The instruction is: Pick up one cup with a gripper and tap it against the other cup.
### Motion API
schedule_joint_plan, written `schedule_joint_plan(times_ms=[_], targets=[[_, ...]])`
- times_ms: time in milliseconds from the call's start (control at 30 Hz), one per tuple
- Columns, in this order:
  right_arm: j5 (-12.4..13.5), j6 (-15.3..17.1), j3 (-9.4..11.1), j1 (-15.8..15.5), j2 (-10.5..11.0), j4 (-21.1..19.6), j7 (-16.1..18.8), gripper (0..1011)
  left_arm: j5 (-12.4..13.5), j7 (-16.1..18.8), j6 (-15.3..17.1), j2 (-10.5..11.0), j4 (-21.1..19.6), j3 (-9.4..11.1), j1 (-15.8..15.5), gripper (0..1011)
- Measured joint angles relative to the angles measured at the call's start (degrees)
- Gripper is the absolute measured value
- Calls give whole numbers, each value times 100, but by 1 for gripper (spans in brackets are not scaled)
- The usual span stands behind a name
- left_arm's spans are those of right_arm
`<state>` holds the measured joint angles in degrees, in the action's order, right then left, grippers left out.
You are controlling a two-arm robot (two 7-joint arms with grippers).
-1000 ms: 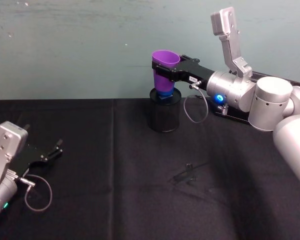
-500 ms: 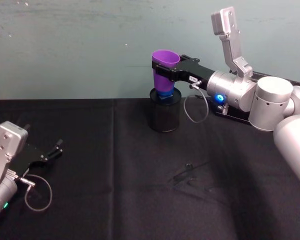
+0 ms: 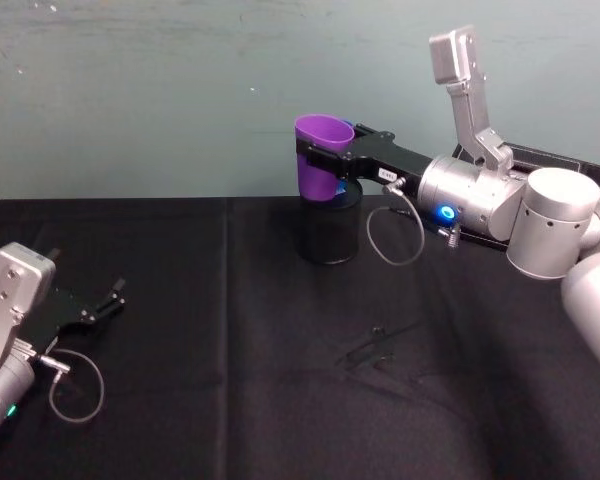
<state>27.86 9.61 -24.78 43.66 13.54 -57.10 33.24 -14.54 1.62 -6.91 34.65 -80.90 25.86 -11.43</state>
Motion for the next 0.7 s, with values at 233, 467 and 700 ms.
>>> schedule_joint_plan(times_ms=[233, 467, 700], targets=[[175, 107, -21, -282, 239, -475, 71, 715, -1, 0, 0, 0, 0, 0, 0, 1000], [358, 205, -41, -588, 525, -1045, 178, 715, 0, 0, 0, 0, 0, 0, 0, 1000], [544, 291, -40, -924, 850, -1683, 214, 715, 0, 0, 0, 0, 0, 0, 0, 1000]])
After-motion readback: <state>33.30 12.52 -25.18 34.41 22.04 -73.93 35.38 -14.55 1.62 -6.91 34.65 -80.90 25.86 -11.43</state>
